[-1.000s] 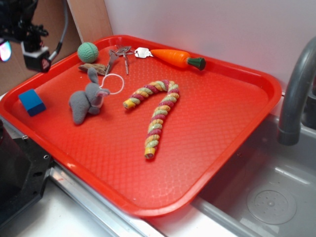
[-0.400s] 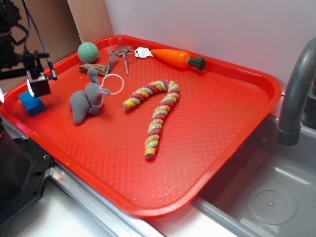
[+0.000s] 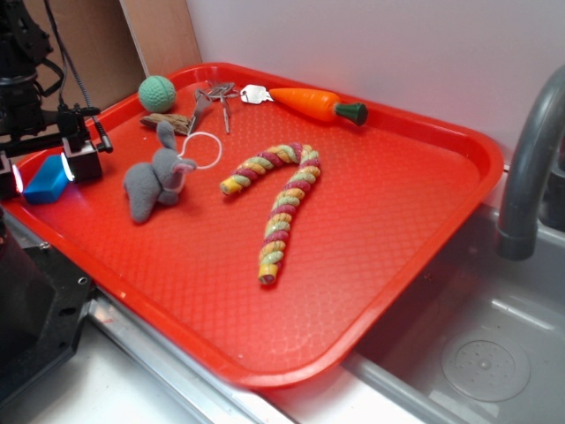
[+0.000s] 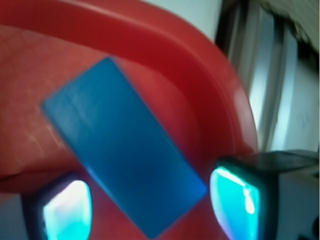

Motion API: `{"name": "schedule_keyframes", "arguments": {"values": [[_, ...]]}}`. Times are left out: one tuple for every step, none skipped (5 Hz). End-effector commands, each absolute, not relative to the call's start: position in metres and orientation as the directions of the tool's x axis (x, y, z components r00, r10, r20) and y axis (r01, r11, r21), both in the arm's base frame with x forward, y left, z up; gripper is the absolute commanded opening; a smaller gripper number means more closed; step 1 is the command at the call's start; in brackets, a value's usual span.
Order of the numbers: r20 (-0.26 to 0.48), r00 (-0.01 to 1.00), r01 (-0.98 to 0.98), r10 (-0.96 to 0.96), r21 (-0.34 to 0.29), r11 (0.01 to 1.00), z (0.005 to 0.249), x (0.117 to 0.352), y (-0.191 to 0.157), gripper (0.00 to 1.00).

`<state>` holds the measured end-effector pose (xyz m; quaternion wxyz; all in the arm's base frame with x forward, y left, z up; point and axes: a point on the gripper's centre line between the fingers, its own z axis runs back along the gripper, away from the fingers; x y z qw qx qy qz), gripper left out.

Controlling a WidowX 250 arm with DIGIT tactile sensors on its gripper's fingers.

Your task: Grab the blue block.

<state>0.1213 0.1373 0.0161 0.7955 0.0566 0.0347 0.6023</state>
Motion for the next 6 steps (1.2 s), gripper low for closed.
{"name": "schedule_keyframes", "arguments": {"values": [[-0.030, 0.438, -0.891, 0.898, 0.116, 0.438, -0.001, 0.126, 0.115, 1.00], [-0.011, 0.549, -0.833, 0.835, 0.069, 0.549, 0.000, 0.124, 0.112, 1.00], [0.018, 0.597, -0.801, 0.802, 0.053, 0.596, 0.004, 0.128, 0.107, 1.00], [0.026, 0.640, -0.768, 0.768, -0.005, 0.641, 0.013, 0.145, 0.096, 1.00], [0.004, 0.677, -0.736, 0.736, -0.003, 0.677, 0.012, 0.153, 0.090, 0.50], [-0.026, 0.683, -0.730, 0.730, 0.002, 0.684, 0.009, 0.158, 0.093, 0.00]]}}
